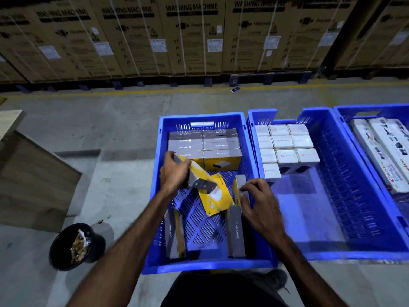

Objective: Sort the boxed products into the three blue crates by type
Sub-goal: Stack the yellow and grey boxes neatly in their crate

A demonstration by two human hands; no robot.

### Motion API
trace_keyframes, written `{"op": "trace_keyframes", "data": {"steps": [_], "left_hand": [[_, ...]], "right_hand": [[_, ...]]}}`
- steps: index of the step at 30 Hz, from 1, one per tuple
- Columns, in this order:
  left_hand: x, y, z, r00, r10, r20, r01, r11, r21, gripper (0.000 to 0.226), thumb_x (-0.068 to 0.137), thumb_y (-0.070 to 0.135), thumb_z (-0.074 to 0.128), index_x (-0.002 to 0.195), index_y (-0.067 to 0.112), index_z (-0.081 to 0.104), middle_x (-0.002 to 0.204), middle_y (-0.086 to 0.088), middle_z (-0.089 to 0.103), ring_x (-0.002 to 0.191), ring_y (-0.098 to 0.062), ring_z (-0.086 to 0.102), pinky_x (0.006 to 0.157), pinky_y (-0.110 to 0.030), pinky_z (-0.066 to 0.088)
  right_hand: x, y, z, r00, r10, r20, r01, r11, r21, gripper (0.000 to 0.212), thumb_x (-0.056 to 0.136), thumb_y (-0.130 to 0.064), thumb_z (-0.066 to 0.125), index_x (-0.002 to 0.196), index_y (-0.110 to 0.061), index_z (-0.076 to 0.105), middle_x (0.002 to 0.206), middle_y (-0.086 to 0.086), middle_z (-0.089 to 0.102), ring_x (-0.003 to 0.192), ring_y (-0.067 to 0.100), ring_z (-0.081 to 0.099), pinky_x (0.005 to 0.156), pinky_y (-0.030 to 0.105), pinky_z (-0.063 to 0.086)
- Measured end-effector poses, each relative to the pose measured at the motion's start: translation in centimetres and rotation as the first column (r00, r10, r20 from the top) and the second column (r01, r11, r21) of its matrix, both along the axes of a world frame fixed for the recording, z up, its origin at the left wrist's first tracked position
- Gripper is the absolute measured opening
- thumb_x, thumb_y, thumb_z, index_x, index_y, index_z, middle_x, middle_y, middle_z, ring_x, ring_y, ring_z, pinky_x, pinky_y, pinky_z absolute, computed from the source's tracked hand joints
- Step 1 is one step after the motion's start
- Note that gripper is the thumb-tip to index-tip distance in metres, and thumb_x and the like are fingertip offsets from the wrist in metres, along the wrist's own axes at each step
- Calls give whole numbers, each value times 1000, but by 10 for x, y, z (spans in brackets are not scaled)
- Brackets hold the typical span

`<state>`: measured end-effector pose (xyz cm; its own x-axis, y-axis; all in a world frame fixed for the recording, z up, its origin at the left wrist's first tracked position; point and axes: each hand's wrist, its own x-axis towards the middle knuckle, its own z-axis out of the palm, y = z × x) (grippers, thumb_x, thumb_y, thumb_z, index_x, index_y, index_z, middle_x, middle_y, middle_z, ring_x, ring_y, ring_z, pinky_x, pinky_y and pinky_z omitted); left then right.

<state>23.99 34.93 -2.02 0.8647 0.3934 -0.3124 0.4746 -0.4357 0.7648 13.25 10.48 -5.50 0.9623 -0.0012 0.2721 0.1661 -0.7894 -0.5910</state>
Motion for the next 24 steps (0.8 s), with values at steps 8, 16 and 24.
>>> {"op": "trace_keyframes", "data": {"steps": [8,16,24], "left_hand": [[12,-30,-38,873,408,-267,-473,575,-667,53,90,11,73,130,13,37,106,-29,70,58,-34,76,52,-43,63],[43,-44,-61,531,785,-319,-723,223,-654,75,78,18,78,137,20,32,113,-17,62,81,-32,73,66,-53,64],[32,-79,-67,543,805,-239,-724,305,-618,49,86,32,67,126,13,46,123,-10,57,96,-32,62,79,-52,61]], "right_hand": [[-1,0,1,1000,-9,-4,9,1000,-6,5,93,-12,71,98,-12,70,109,-2,55,99,17,58,80,24,43],[0,-1,-1,1000,-10,-9,10,1000,-8,5,93,-14,70,98,-13,71,111,-3,54,99,15,58,80,26,46],[0,0,2,1000,-6,-5,6,1000,14,7,92,-11,71,98,-12,71,110,-1,55,101,17,59,82,28,49]]}}
